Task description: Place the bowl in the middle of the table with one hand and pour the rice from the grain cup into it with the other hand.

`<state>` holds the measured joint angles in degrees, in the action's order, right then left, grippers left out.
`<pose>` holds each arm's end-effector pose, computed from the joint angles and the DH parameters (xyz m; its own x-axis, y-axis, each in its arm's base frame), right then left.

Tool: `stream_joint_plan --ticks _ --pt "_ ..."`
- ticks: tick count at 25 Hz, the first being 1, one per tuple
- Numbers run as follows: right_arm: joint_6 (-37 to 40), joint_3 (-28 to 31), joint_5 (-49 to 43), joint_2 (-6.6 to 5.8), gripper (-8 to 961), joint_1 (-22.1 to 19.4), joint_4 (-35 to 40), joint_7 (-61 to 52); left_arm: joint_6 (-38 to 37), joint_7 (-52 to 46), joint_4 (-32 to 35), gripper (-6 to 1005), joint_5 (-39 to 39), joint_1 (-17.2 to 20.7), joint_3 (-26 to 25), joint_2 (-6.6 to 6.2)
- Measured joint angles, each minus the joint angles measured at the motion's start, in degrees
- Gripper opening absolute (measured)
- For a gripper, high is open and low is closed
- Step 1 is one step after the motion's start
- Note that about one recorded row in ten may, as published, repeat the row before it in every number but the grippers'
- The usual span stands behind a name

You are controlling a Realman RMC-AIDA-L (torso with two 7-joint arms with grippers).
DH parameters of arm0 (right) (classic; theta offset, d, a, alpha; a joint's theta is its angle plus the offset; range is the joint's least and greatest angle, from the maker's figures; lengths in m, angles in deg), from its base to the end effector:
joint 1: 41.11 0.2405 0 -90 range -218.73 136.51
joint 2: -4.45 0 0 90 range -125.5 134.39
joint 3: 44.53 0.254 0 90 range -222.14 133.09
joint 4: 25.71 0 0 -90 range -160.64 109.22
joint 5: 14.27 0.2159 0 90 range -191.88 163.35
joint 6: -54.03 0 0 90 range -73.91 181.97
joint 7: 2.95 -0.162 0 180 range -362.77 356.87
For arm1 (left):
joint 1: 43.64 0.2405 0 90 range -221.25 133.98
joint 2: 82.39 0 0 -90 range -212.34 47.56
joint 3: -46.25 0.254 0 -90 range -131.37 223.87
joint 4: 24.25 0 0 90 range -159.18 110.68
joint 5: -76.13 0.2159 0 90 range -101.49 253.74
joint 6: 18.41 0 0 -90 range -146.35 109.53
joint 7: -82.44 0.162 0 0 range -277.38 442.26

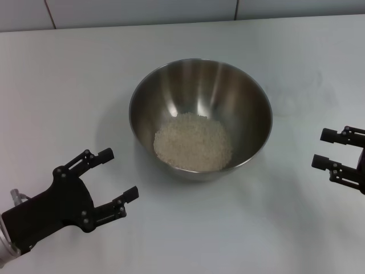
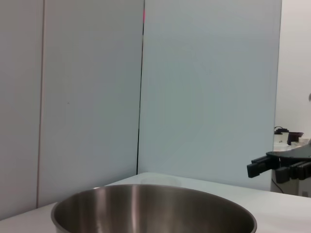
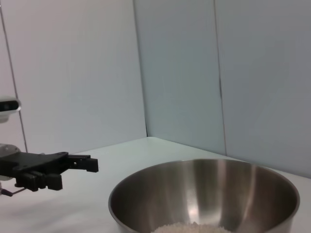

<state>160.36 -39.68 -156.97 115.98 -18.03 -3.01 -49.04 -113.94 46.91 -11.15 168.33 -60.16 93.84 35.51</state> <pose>0.3407 0.2517 0.0347 0.7787 -0.1343 -0.6128 -0.4030 -0.8557 -0.3246 -0.3011 0.2330 -0.0520 0.7156 0.0448 0.6971 0.3613 -0.8778 -0.3145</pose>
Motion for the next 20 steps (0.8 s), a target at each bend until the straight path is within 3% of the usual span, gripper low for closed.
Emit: stream_joint_plan --ticks 16,20 --pt "1.1 -1.7 0.2 -0.29 609 1.3 1.2 -1.7 0.4 -2.1 1.2 869 0.0 -0.9 0.0 -0.22" --pt "1.3 -1.9 0.0 -0.33 764 1.6 1.2 -2.3 0.5 -2.8 1.6 870 0.0 -1.0 0.1 -0.21"
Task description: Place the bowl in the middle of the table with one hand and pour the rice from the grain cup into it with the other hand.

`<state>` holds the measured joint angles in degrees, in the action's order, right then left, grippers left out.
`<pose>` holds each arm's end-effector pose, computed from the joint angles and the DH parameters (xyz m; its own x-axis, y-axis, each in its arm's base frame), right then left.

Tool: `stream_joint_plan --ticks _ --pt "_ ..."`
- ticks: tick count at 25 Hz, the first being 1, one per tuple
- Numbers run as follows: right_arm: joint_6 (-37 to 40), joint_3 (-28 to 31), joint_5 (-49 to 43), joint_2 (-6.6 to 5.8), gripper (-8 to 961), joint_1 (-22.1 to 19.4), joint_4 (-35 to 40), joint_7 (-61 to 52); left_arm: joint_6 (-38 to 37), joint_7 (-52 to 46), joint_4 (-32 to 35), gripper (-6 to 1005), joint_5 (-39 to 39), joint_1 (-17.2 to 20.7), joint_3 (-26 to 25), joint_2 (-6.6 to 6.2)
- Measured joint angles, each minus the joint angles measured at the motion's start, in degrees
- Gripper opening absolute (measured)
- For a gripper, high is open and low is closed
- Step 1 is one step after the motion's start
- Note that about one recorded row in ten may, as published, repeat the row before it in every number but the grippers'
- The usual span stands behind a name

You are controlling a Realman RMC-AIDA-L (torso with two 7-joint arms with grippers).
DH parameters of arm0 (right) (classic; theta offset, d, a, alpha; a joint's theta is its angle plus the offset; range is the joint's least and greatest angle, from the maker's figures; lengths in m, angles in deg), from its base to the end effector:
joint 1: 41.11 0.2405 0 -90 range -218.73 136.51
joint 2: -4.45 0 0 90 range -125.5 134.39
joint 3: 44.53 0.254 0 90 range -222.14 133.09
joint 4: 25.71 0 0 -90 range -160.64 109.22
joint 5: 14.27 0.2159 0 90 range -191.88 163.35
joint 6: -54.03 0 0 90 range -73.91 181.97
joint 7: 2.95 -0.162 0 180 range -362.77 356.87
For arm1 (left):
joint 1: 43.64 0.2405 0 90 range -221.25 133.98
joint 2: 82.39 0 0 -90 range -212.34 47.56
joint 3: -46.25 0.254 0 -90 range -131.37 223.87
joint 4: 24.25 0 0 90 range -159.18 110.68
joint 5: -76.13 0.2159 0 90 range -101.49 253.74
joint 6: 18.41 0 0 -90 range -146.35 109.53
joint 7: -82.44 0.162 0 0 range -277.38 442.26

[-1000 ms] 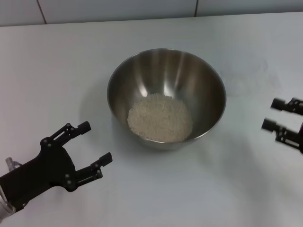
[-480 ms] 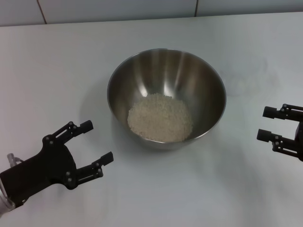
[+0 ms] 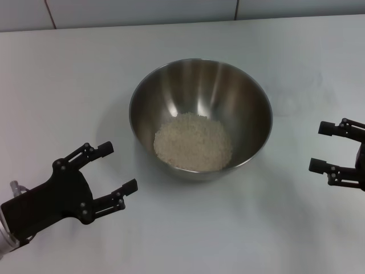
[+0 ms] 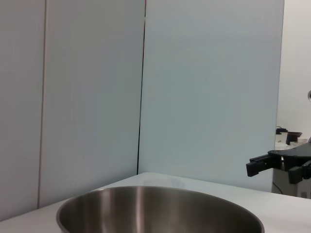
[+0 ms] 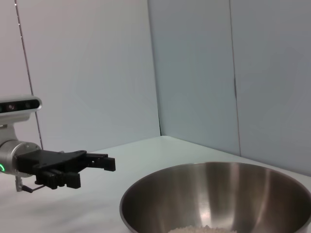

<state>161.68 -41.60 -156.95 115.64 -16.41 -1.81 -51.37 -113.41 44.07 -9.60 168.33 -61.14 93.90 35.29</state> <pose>0.3334 0.2587 0.0385 0.7833 -0.1424 -0.6051 -0.3812 -0.8790 -0.2866 -0.2987 0.2430 -0.0476 0.7168 0.0565 0.6950 0.3633 -0.8810 -0.3031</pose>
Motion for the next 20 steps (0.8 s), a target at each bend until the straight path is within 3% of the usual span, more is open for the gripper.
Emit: stream_joint_plan --ticks 1,20 --pt "0.0 -0.2 0.0 0.0 803 0.0 0.0 -0.1 0.0 -0.1 0.1 870 0.0 0.0 0.0 0.0" --pt "-1.5 -2.3 0.0 0.4 816 0.5 0.2 -0.3 1.0 -1.6 0.8 869 0.0 0.2 1.5 0.15"
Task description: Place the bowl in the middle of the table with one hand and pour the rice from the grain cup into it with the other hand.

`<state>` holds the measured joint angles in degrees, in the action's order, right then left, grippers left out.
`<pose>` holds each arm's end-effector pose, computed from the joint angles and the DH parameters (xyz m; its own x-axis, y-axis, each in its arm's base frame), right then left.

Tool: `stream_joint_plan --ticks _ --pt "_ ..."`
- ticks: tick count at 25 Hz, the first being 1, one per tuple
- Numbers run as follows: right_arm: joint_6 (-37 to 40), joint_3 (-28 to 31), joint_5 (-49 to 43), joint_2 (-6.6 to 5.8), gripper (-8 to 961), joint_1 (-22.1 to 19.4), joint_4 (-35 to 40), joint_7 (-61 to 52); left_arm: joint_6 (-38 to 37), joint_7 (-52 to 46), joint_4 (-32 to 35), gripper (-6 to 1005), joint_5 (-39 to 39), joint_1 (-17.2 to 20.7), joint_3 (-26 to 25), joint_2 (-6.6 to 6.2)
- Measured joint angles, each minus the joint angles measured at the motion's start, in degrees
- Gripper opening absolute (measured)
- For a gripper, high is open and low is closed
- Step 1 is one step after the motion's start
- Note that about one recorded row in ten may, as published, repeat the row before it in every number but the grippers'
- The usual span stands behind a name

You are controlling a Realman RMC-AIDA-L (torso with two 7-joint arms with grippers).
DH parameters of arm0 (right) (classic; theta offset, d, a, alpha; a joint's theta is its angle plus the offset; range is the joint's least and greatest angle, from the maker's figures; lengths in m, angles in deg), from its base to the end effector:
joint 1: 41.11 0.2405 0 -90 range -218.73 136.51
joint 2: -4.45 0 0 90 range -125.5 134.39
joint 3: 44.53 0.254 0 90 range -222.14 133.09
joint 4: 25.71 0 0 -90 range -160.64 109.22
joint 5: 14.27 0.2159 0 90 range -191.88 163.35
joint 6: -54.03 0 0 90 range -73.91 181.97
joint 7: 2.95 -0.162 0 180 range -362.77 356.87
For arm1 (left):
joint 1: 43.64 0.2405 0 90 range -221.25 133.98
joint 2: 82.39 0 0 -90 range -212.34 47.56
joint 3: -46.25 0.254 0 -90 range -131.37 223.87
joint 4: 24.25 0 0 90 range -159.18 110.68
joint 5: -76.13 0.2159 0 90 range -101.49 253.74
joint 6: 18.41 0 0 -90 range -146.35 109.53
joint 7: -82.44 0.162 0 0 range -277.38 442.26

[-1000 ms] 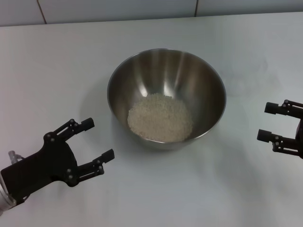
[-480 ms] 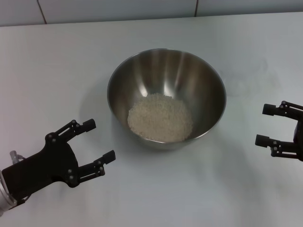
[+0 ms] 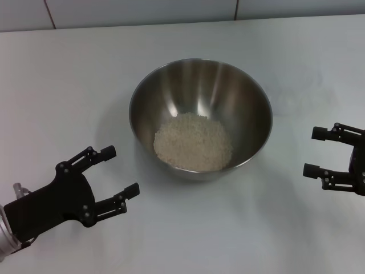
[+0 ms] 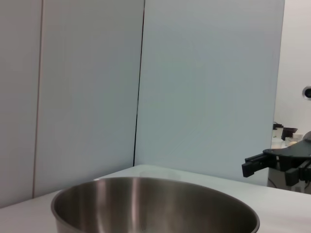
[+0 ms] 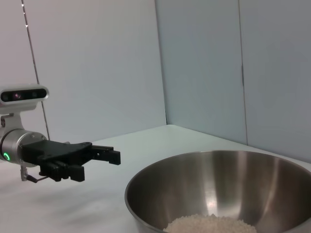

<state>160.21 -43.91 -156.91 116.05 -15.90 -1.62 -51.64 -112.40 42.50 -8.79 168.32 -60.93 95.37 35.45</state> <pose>0.3328 0.2615 0.0318 0.8004 -0.1562 -0.5788 -0.3700 -0.8884 -0.2719 -0.2998 0.2425 -0.0508 0.7240 0.0846 0.6846 0.3707 -0.8847 -0.2827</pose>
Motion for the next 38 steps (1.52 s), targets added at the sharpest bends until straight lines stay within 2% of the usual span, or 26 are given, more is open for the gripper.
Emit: stream_joint_plan --ticks 38 --pt "-1.2 0.0 -0.2 0.54 816 -0.1 0.1 0.2 0.2 -0.5 0.0 869 0.0 -0.2 0.5 0.02"
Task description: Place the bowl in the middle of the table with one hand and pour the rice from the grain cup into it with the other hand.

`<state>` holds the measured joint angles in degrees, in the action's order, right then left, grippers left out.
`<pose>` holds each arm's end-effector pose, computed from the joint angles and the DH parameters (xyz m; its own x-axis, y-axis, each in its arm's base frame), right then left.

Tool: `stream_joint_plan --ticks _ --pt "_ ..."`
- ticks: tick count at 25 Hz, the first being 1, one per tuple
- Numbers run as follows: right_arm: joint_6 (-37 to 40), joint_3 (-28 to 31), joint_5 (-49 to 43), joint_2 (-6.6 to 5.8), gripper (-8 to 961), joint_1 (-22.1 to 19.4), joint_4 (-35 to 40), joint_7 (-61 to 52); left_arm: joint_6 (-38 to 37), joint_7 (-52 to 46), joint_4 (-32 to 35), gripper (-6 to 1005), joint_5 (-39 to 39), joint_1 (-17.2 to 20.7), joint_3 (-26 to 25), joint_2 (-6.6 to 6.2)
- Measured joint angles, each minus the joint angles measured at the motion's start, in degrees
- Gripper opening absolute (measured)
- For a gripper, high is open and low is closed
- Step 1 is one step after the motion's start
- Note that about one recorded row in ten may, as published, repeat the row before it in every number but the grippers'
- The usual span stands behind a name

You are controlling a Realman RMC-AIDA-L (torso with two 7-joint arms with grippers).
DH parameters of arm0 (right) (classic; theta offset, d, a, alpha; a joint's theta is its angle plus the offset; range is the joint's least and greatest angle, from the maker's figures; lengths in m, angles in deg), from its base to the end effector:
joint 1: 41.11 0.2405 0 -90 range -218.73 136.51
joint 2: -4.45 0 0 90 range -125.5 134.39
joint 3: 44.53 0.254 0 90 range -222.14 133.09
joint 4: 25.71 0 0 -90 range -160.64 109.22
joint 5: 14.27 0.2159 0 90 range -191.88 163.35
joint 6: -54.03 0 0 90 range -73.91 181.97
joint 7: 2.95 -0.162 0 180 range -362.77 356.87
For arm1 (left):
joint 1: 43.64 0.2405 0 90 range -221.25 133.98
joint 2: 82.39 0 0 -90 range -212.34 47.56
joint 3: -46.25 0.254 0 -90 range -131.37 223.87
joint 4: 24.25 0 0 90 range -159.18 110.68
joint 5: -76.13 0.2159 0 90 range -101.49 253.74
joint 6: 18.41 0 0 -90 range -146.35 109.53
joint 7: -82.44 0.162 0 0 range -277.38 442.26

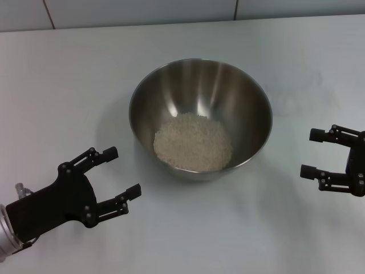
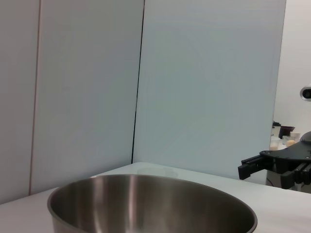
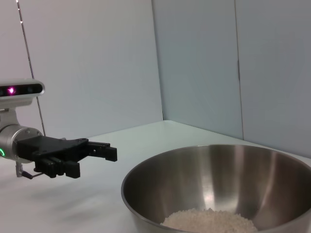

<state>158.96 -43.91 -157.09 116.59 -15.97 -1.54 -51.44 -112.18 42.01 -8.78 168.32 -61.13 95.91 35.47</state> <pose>0.3345 0.2620 0.0273 0.8048 -0.1641 -0.5705 -0.3776 -0.8830 -0.2787 -0.2990 0.2428 -0.0523 0.7248 0.0932 0.6827 0.3706 -0.8880 -0.2723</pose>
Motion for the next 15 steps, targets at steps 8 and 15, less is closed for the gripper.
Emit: stream_joint_plan --ticks 8,15 --pt "0.0 0.0 0.0 0.0 817 0.0 0.0 0.1 -0.1 -0.1 0.0 870 0.0 0.0 0.0 -0.17" --pt "0.0 0.0 0.2 0.23 817 0.4 0.0 0.2 -0.2 -0.1 0.0 870 0.0 0.0 0.0 -0.18"
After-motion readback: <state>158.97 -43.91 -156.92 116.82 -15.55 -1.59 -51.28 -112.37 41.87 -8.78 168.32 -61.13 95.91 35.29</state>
